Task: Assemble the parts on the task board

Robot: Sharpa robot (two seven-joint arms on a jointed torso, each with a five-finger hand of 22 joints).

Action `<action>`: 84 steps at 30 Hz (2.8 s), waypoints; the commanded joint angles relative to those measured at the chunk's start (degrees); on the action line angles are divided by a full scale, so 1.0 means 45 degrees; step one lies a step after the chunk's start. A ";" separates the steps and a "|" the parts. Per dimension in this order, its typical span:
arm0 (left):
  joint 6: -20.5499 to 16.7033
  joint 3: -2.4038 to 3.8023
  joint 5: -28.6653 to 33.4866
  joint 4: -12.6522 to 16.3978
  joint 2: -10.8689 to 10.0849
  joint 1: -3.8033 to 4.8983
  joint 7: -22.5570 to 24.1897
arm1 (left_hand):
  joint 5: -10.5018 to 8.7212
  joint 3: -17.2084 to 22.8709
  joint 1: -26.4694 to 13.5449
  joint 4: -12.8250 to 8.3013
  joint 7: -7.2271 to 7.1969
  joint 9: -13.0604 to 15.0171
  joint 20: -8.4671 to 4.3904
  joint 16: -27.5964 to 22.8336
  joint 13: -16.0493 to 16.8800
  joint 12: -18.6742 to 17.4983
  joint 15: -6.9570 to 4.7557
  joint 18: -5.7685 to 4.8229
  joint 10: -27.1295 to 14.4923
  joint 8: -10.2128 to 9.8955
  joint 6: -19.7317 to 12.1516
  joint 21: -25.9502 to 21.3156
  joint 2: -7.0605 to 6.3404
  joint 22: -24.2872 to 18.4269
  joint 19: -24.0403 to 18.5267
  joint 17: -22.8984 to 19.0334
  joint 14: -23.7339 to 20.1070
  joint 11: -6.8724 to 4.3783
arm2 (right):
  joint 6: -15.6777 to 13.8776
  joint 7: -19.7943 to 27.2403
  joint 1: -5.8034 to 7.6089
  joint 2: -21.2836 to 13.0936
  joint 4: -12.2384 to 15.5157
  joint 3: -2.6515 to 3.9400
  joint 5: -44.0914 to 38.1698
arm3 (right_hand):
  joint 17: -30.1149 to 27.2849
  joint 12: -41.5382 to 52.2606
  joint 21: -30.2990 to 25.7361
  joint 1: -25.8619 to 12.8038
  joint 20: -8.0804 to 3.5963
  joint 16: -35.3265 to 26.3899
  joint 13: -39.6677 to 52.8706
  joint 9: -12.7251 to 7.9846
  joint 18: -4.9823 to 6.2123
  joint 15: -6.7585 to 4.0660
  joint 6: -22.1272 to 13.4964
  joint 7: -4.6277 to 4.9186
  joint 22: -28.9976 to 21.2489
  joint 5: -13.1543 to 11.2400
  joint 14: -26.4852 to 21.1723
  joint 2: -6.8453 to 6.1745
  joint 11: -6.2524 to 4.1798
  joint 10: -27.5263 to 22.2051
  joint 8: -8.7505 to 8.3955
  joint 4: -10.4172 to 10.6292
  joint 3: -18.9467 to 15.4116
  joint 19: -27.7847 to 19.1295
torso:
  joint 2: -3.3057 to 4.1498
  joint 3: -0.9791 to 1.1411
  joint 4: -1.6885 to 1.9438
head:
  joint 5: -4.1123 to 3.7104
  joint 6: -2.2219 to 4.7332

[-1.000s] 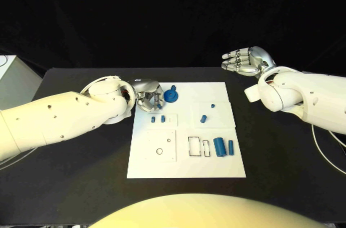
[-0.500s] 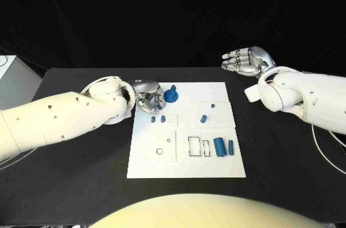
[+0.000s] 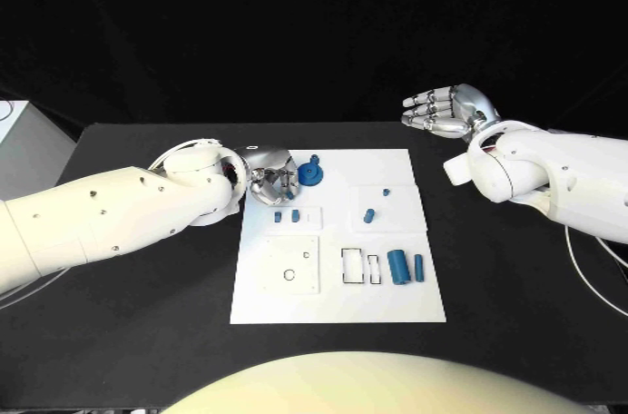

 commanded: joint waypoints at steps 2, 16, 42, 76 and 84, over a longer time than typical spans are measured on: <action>0.0272 -0.0012 0.0079 0.0000 0.0060 -0.0004 0.0033 | -0.0039 0.0058 -0.0089 -0.0011 -0.0012 0.0062 -0.0002 -0.0037 0.0006 -0.0053 0.0029 -0.0075 0.0079 0.0030 0.0119 -0.0035 0.0034 0.0022 -0.0054 0.0047 -0.0044 0.0009 | 0.0195 0.0139 -0.0006 0.0007 0.0013 0.0003 -0.0039 | -0.0014 -0.0024 -0.0038 -0.0005 -0.0008 -0.0021 -0.0009 -0.0012 -0.0114 -0.0034 0.0090 0.0882 -0.0013 0.0072 -0.0054 0.0079 -0.0027 0.0091 -0.0040 -0.0025 0.0005 0.0045 | 0.0003 -0.0001 0.0001 | 0.0002 0.0002; 0.0514 -0.0093 0.0029 -0.0067 0.0169 -0.0012 0.0012 | -0.0095 -0.0003 -0.0078 -0.0093 -0.0061 0.0172 -0.0011 0.0063 0.0128 0.0012 -0.0026 -0.0079 0.0289 0.0065 0.0353 -0.0016 0.0021 0.0065 -0.0031 0.0258 0.0052 -0.0080 | 0.0205 0.0133 -0.0006 -0.0002 0.0016 0.0003 -0.0039 | -0.0014 -0.0024 -0.0038 -0.0005 -0.0008 -0.0021 -0.0009 -0.0012 -0.0114 -0.0034 0.0090 0.0882 -0.0013 0.0072 -0.0054 0.0079 -0.0027 0.0091 -0.0040 -0.0025 0.0005 0.0045 | 0.0001 0.0007 -0.0004 | -0.0050 0.0002; 0.0195 -0.0114 0.0170 0.0021 0.0059 -0.0019 -0.0116 | -0.0101 0.0011 -0.0160 -0.0245 0.0131 -0.0019 0.0075 0.0118 0.0487 0.0109 0.0112 -0.0040 -0.0131 -0.0853 -0.0666 -0.0207 -0.0108 -0.0070 -0.0261 0.0004 -0.0214 0.0094 | 0.0195 0.0126 -0.0007 -0.0022 0.0016 0.0003 -0.0039 | -0.0058 -0.0028 -0.0037 -0.0014 -0.0007 -0.0021 -0.0011 -0.0035 -0.0113 -0.0034 0.0117 0.0883 -0.0065 0.0073 -0.0053 0.0085 -0.0027 0.0098 -0.0071 -0.0038 0.0023 0.0042 | -0.0009 -0.0006 0.0008 | -0.0041 0.0002; -0.0070 -0.0044 0.0221 -0.0017 -0.0205 -0.0022 -0.0599 | -0.0096 0.0066 -0.0278 -0.0257 -0.0095 -0.0410 0.0062 0.0241 0.1098 0.0678 0.0058 -0.0025 -0.0433 -0.1777 -0.1935 -0.0335 -0.0380 -0.0125 -0.0258 0.0061 -0.0224 0.0015 | 0.0453 -0.0097 -0.0025 -0.0083 0.0015 0.0003 -0.0764 | -0.0061 -0.0029 0.0323 0.0305 -0.0038 0.0475 -0.0012 -0.0113 0.0127 -0.0299 0.0388 0.0686 -0.0016 -0.0207 0.0906 -0.0025 -0.0184 0.0094 -0.0136 -0.0511 0.0159 0.1966 | -0.0012 -0.0006 0.0004 | -0.0032 0.0002; -0.0376 0.0049 0.0316 -0.0174 -0.0456 -0.0023 -0.0506 | -0.0087 0.0098 -0.0226 -0.0277 -0.0098 -0.0437 0.0056 0.0221 0.1135 0.0702 0.0051 -0.0003 -0.0483 -0.1823 -0.2014 -0.0395 -0.0360 -0.0191 -0.0318 -0.0045 -0.0282 0.0015 | 0.0959 -0.0547 -0.0044 -0.0193 0.0142 0.0003 -0.3257 | 0.0705 0.0339 0.1471 0.0563 -0.0876 0.1811 -0.0003 -0.0038 0.0201 -0.1231 0.1441 0.0133 0.0277 -0.1096 0.3541 -0.0079 -0.0833 0.1454 0.0146 -0.0912 0.0724 0.4516 | -0.0024 -0.0007 0.0006 | -0.0075 0.0002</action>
